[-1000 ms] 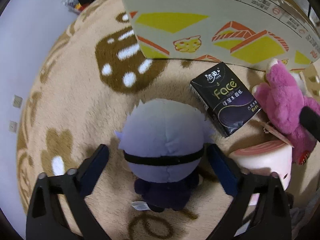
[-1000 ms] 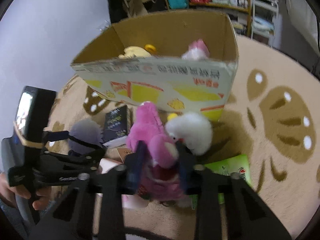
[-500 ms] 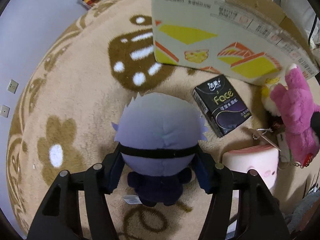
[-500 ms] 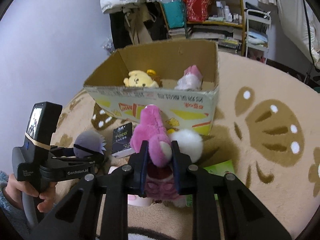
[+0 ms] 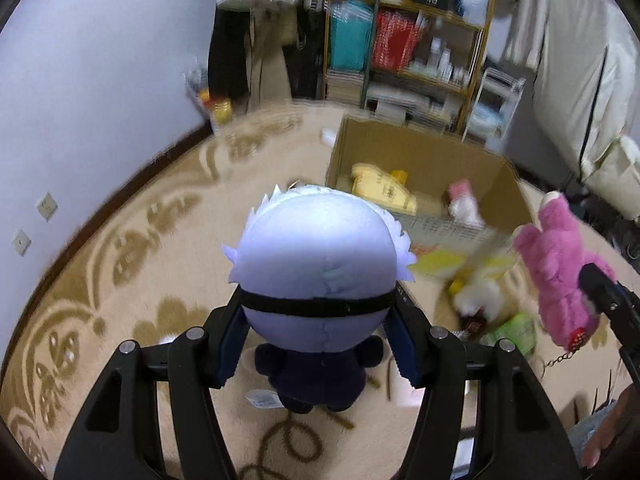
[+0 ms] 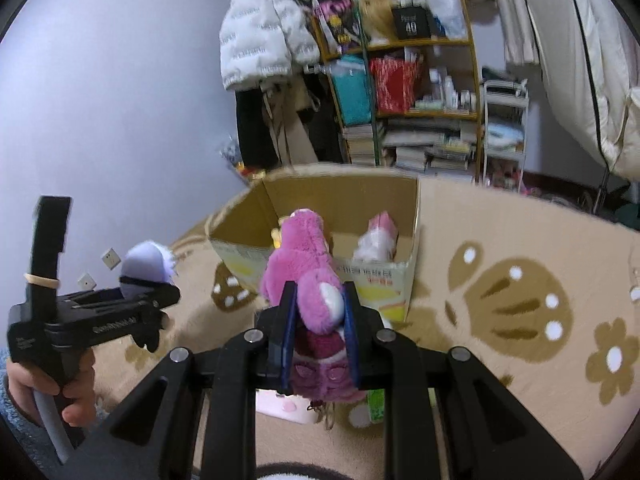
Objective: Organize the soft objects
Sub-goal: 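Lift the doll with the left tool while the right tool carries the pink bear over the box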
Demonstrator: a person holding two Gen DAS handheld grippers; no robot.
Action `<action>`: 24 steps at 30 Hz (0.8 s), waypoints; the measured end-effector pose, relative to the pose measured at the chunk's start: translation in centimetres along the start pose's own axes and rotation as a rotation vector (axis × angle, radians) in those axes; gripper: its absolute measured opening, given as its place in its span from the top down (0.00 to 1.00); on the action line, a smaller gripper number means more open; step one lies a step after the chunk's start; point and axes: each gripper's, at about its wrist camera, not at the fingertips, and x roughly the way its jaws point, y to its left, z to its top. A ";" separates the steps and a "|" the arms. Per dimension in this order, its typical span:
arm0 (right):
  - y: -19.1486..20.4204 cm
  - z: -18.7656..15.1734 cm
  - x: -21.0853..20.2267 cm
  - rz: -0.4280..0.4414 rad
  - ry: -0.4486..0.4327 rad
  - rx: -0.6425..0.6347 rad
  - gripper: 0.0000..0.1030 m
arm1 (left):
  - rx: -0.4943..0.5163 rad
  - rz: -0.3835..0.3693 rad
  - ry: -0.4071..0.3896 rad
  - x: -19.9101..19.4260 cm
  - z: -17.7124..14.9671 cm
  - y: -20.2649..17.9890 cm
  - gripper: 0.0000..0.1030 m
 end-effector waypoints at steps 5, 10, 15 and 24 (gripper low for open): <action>0.1 1.7 -2.1 0.005 -0.099 -0.001 0.79 | 0.044 0.024 -0.119 -2.4 1.4 0.0 0.41; -0.3 3.5 -2.4 0.005 -0.159 0.023 0.79 | 0.069 0.038 -0.202 -3.7 3.4 -0.8 0.41; -1.0 5.2 -2.2 0.000 -0.198 0.047 0.79 | 0.112 0.044 -0.249 -4.1 5.6 -1.9 0.41; -1.4 6.7 -0.1 -0.020 -0.209 0.011 0.79 | 0.160 0.072 -0.295 -3.0 8.8 -3.2 0.41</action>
